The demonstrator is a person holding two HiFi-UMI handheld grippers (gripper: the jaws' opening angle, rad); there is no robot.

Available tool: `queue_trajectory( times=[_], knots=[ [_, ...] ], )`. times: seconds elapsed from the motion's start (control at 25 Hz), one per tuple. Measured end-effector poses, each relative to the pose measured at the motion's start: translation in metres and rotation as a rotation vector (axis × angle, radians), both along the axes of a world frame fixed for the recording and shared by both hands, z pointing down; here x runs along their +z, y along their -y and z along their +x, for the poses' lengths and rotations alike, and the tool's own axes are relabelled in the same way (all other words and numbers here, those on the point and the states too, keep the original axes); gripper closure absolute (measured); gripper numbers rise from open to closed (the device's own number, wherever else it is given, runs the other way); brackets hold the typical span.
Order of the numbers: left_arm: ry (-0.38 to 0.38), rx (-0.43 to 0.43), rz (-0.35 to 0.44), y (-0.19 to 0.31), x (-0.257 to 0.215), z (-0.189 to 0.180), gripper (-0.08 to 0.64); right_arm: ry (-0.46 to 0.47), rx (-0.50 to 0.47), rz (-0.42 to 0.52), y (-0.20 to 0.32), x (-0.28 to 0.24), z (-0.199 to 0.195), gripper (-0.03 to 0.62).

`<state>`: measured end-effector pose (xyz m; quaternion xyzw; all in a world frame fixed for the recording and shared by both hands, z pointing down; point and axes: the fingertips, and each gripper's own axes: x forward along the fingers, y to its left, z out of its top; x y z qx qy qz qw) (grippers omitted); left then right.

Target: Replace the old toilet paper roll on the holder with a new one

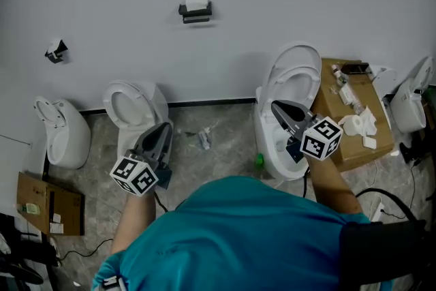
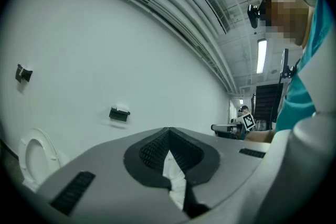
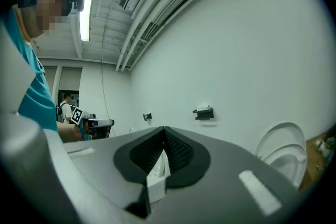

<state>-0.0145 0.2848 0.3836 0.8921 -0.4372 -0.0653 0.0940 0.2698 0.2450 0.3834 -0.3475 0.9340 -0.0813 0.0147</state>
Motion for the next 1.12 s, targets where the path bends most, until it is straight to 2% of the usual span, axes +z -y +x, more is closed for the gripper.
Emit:
queue_trajectory(
  times=[0.16, 0.32, 0.48, 0.84, 1.12],
  knots=[
    [0.002, -0.001, -0.01, 0.006, 0.006, 0.001, 0.551, 0.011, -0.006, -0.015, 0.011, 0.005, 0.001, 0.589],
    [-0.009, -0.008, -0.015, 0.023, 0.009, -0.014, 0.552, 0.006, -0.008, -0.033, 0.026, 0.013, -0.01, 0.589],
    [-0.019, 0.022, -0.021, 0.055, 0.013, -0.033, 0.551, -0.007, 0.01, -0.043, 0.053, 0.016, -0.033, 0.589],
    [-0.022, 0.151, 0.009, 0.159, -0.012, -0.11, 0.551, -0.011, 0.107, -0.026, 0.139, -0.004, -0.115, 0.589],
    [-0.026, 0.209, 0.029, 0.226, -0.019, -0.166, 0.551, 0.007, 0.163, -0.012, 0.2, -0.019, -0.166, 0.589]
  ],
)
